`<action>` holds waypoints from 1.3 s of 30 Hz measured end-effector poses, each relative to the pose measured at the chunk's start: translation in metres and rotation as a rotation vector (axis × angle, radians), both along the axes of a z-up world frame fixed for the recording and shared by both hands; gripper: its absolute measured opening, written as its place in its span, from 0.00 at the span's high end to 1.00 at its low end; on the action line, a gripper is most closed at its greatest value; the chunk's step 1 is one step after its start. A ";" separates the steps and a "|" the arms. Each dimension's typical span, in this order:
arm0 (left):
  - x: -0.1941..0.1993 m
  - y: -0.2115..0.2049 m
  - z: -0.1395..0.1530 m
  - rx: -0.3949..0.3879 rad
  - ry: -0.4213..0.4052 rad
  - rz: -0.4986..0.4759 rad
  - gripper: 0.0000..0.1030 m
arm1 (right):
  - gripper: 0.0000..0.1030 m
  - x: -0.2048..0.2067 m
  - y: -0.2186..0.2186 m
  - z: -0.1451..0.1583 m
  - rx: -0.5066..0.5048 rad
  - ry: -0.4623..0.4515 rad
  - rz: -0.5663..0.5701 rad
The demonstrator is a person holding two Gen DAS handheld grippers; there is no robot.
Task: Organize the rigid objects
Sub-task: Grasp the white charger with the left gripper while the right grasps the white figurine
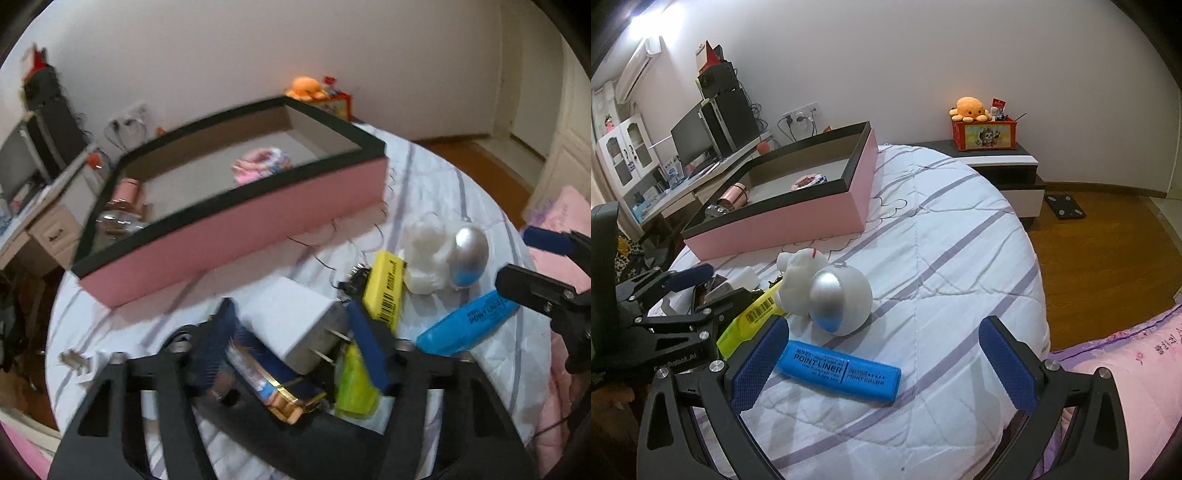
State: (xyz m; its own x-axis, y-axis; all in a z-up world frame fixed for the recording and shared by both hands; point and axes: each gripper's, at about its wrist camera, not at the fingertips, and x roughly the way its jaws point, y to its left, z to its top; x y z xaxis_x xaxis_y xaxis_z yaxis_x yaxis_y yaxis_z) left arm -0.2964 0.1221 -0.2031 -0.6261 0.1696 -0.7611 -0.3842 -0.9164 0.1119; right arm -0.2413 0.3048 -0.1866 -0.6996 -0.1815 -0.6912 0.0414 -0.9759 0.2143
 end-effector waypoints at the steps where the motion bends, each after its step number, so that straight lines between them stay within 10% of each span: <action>1: 0.000 0.000 -0.001 -0.007 0.006 -0.006 0.45 | 0.00 -0.002 -0.001 -0.001 -0.002 -0.001 0.005; 20: 0.011 -0.035 0.012 0.116 -0.005 -0.015 0.68 | 0.01 -0.041 -0.042 -0.010 0.046 -0.032 0.103; 26: 0.007 -0.039 0.011 0.106 0.011 0.014 0.66 | 0.26 -0.044 -0.042 -0.019 0.019 -0.062 0.128; 39: 0.005 -0.049 0.012 0.143 0.019 0.018 0.77 | 0.26 -0.038 -0.043 -0.013 0.037 -0.050 0.126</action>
